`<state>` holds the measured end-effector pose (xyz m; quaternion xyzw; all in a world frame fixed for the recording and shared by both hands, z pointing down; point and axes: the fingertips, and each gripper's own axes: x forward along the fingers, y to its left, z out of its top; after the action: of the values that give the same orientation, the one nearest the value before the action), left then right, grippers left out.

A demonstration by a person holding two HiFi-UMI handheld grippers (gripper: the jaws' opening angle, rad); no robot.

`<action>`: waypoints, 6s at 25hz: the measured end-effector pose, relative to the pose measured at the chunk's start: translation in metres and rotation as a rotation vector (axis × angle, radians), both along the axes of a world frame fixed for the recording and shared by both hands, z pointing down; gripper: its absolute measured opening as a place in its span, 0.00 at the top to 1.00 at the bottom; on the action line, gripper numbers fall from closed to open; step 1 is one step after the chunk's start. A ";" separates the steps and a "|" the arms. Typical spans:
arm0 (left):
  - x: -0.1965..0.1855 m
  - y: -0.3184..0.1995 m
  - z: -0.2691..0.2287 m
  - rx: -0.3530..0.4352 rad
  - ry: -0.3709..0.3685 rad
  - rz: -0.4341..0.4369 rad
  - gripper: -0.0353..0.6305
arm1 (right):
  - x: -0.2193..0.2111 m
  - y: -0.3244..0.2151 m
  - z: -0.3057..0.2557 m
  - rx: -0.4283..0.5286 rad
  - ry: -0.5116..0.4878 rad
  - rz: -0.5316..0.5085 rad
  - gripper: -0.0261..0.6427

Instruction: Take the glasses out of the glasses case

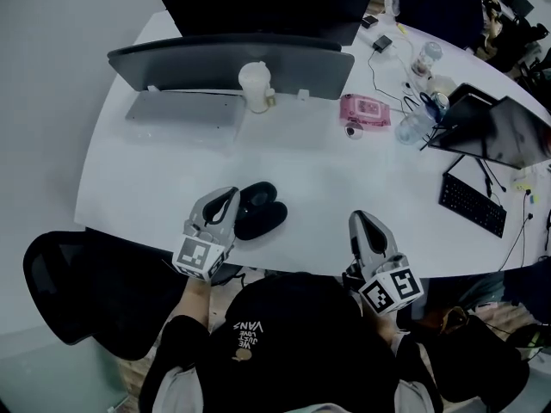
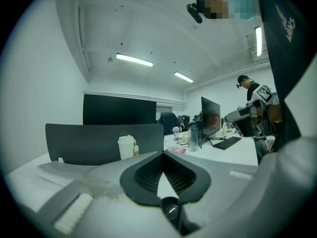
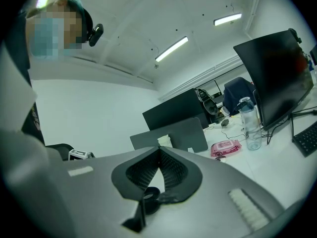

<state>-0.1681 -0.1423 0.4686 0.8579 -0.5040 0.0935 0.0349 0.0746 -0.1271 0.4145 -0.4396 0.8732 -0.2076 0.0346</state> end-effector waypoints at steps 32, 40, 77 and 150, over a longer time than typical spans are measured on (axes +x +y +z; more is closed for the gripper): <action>0.005 -0.009 0.151 -0.334 -0.211 0.165 0.94 | 0.024 0.003 0.016 -0.056 0.023 0.054 0.96; 0.006 -0.006 0.171 -0.389 -0.244 0.214 0.93 | 0.028 0.006 0.018 -0.065 0.026 0.076 0.96; 0.011 -0.004 0.211 -0.636 -0.384 0.364 0.82 | 0.033 0.002 0.025 -0.086 0.023 0.108 0.96; 0.024 -0.024 0.104 -0.432 -0.224 0.210 0.94 | 0.026 -0.004 0.019 -0.066 -0.045 0.029 0.96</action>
<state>-0.1438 -0.1659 0.5724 0.8625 -0.3812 0.2965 0.1513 0.1001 -0.1313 0.4331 -0.4481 0.8585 -0.2457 0.0426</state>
